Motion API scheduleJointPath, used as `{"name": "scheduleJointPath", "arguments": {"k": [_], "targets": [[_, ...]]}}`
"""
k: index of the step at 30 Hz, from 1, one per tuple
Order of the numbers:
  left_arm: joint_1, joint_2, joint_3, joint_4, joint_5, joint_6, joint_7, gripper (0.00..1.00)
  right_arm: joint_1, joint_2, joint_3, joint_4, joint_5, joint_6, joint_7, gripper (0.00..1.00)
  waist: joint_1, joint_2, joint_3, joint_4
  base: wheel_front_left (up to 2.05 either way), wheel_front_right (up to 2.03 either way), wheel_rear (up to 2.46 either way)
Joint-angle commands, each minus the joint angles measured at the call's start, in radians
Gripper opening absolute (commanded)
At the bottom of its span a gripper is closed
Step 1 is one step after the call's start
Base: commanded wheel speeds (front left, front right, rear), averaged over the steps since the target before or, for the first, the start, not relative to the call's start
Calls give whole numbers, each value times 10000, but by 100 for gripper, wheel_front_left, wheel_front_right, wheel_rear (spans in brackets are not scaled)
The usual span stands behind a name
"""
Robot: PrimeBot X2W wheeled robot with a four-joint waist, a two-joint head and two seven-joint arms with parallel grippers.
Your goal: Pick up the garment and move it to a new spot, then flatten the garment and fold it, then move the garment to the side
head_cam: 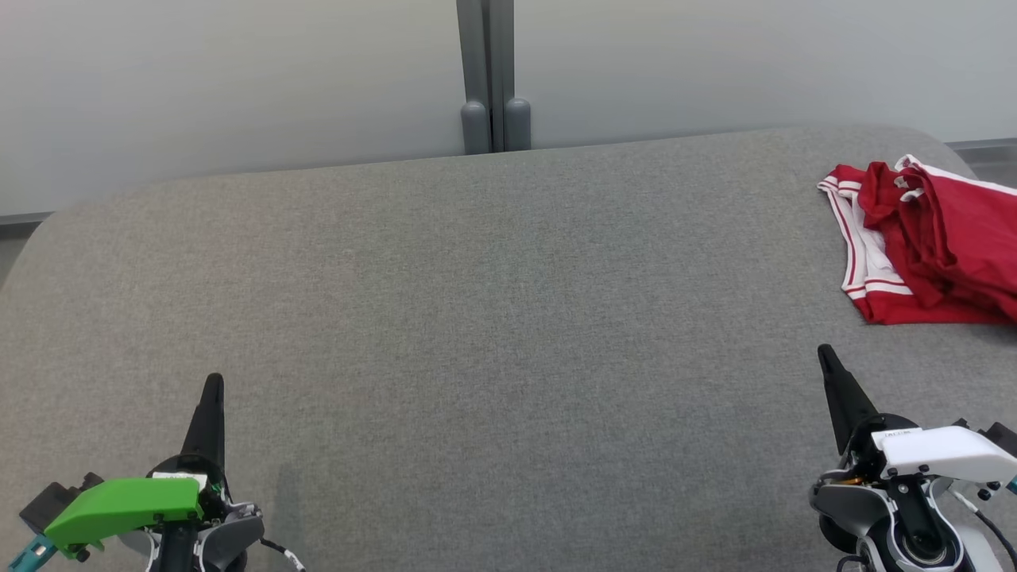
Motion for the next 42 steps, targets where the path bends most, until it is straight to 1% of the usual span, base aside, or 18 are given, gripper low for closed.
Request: {"name": "scheduleJointPath", "arguments": {"k": [1, 13, 42], "targets": [[-183, 5, 77, 13, -230, -78, 62, 0, -150, -3, -47, 24, 207, 4, 48, 0, 0, -1, 4, -11, 0, 0, 0], [-272, -31, 189, 69, -974, -176, 260, 0, -255, 19, -119, 149, 977, 4, 216, 0, 0, -1, 31, -98, 0, 0, 0], [-256, -23, 179, 63, -941, -169, 261, 0, -237, 43, -161, 147, 893, 4, 255, 0, 0, -1, 31, -100, 0, 0, 0]]}}
